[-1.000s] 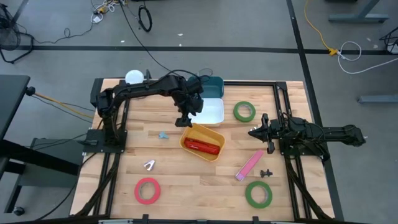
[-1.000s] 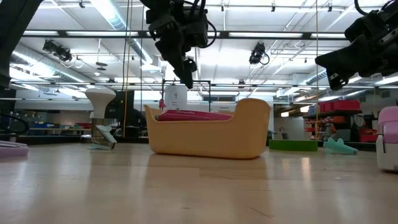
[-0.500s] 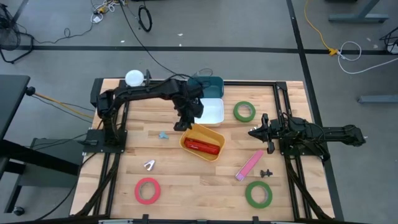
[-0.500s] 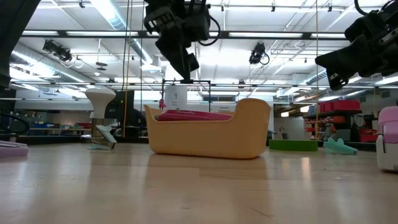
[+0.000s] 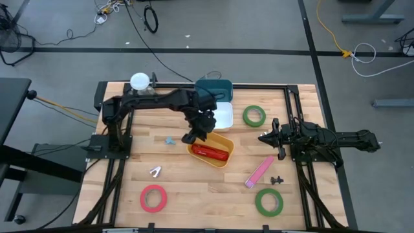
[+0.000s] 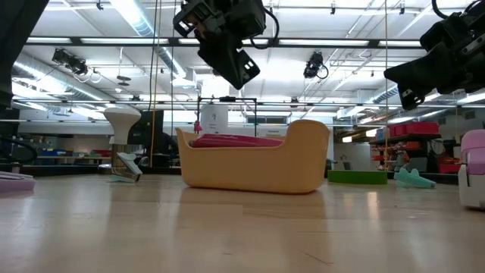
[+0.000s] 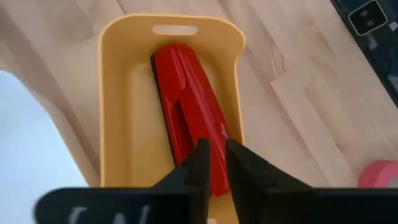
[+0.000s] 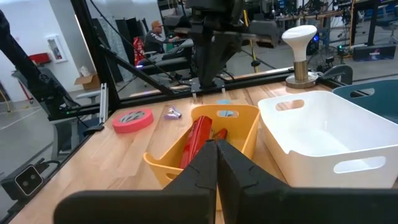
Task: Pick and place Stapler, Stapler remover, tape
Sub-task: Put the left blue stapler remover into the blue bin
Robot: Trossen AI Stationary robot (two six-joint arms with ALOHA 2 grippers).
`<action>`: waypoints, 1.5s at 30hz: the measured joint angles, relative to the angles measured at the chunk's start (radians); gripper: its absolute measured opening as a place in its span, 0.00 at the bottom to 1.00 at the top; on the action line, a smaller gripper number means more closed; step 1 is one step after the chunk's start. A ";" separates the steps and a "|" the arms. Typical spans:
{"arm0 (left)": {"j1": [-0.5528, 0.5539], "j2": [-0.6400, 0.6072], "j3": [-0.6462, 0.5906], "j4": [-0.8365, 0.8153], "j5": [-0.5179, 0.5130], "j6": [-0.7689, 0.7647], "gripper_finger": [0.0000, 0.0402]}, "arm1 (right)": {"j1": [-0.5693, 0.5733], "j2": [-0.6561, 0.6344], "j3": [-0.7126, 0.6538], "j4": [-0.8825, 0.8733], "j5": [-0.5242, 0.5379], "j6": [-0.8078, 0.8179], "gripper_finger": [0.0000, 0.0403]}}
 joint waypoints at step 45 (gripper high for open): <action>0.137 -0.237 0.003 0.198 -0.017 -0.257 0.00 | 0.000 0.000 0.000 -0.001 0.007 0.000 0.02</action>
